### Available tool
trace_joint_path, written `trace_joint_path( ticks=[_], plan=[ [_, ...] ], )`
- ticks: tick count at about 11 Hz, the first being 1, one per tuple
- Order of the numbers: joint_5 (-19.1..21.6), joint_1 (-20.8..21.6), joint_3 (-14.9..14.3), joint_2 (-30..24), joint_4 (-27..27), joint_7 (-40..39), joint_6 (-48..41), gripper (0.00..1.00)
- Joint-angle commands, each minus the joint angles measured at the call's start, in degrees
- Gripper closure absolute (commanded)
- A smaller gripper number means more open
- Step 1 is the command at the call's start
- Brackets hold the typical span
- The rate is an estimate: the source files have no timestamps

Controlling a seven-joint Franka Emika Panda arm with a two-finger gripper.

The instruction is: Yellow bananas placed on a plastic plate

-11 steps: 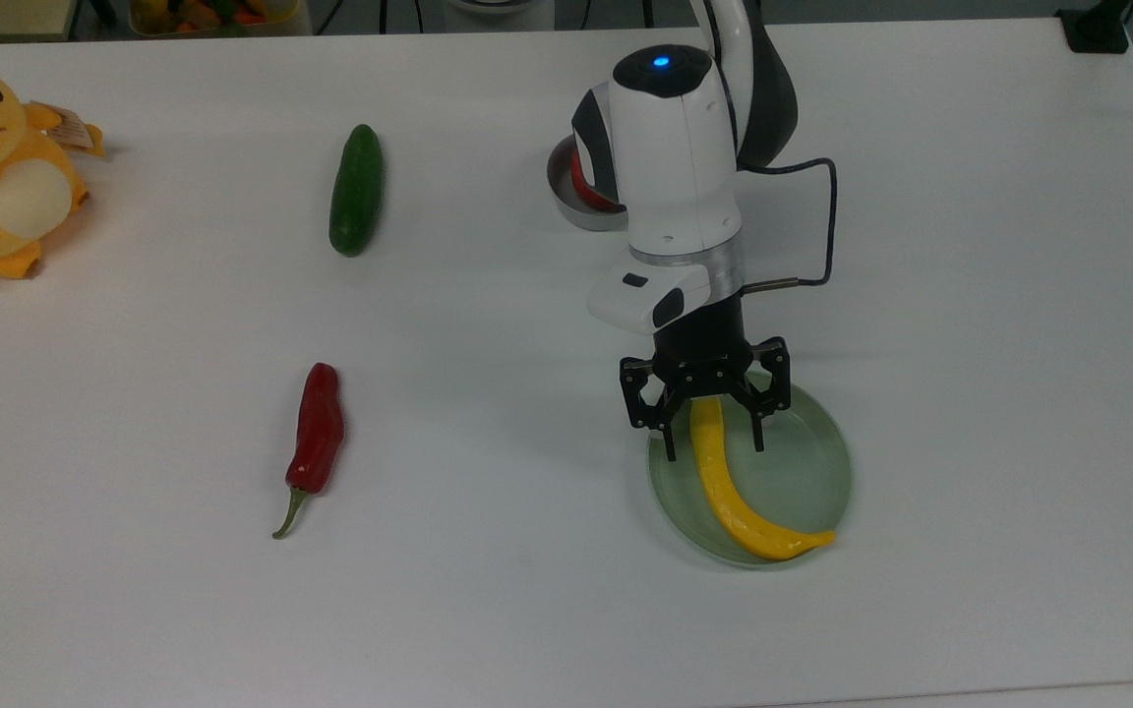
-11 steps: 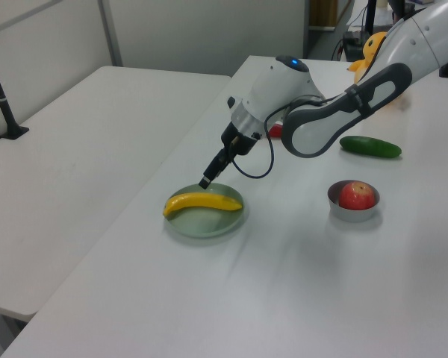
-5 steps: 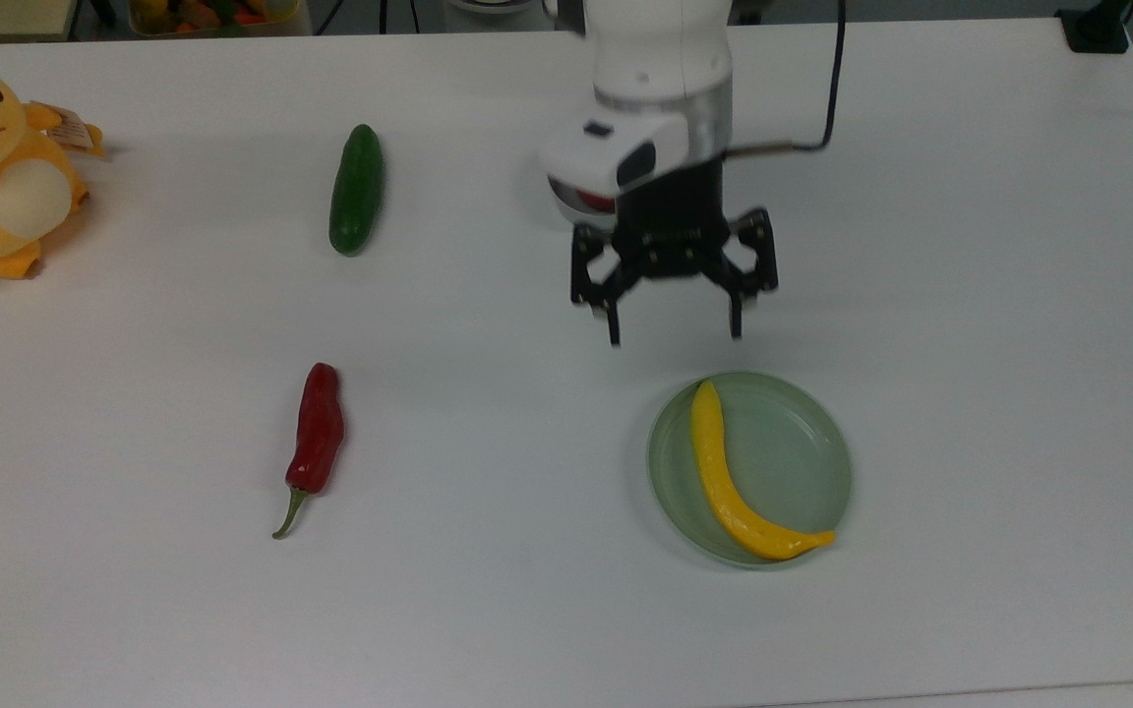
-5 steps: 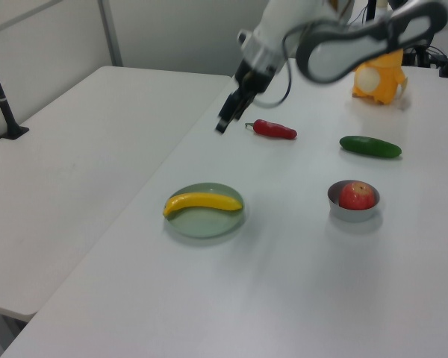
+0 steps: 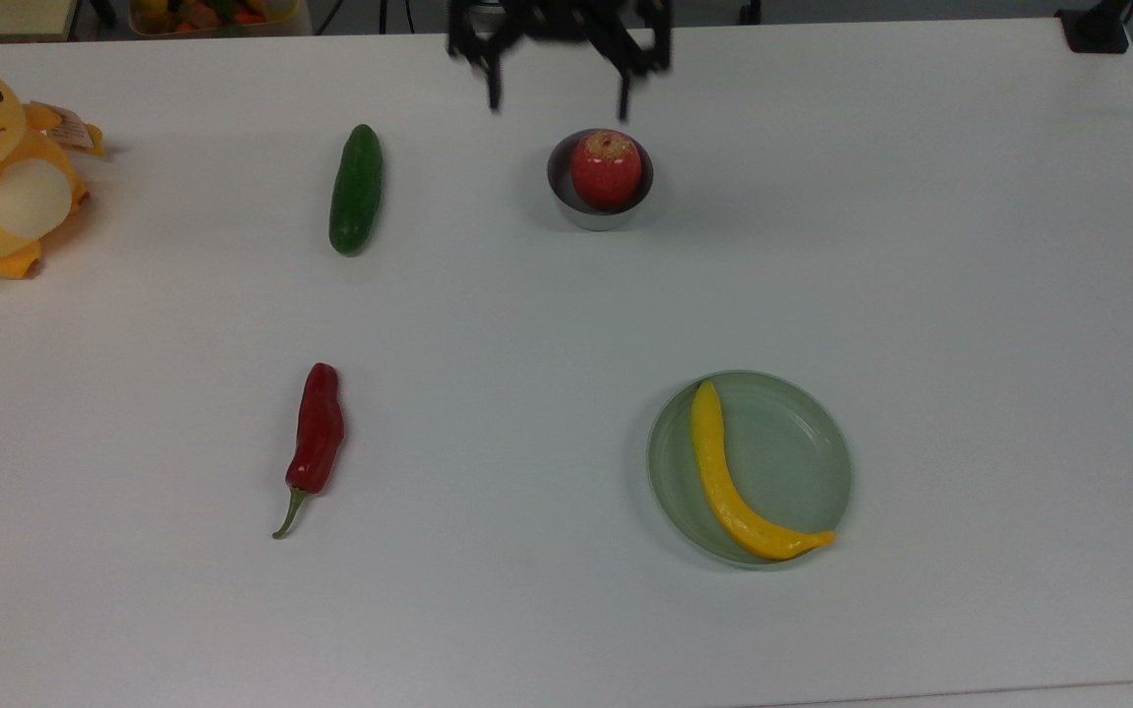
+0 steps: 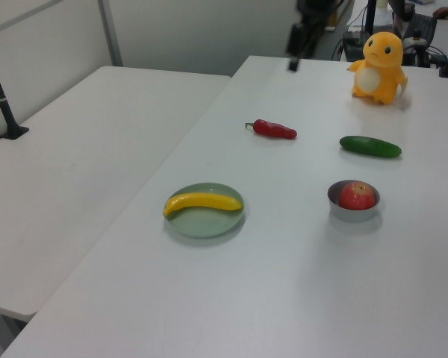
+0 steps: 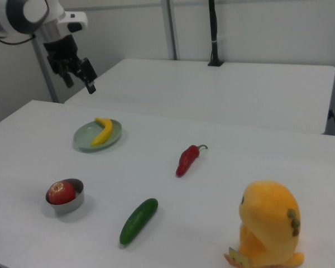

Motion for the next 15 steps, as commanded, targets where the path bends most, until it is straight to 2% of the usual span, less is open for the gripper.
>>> trace_joint_path(
  ticks=[1,6,9,11,13,15],
  plan=[
    [1.16,0.80,-4.44,-6.19,-3.31,-0.22,-9.32,0.00],
    [2.30,0.80,-5.94,-7.79,-7.17,-2.84,-10.23,0.00],
    [5.02,0.53,-6.73,-7.43,-7.27,-9.25,-6.03,0.00],
    [5.47,0.62,-6.73,-7.00,-7.27,-12.24,-3.81,0.00],
    [5.65,0.71,-6.73,-7.17,-8.40,-20.48,-4.42,0.00],
    [5.65,0.54,-6.73,-7.08,-8.24,-21.23,-3.99,0.00]
  ],
)
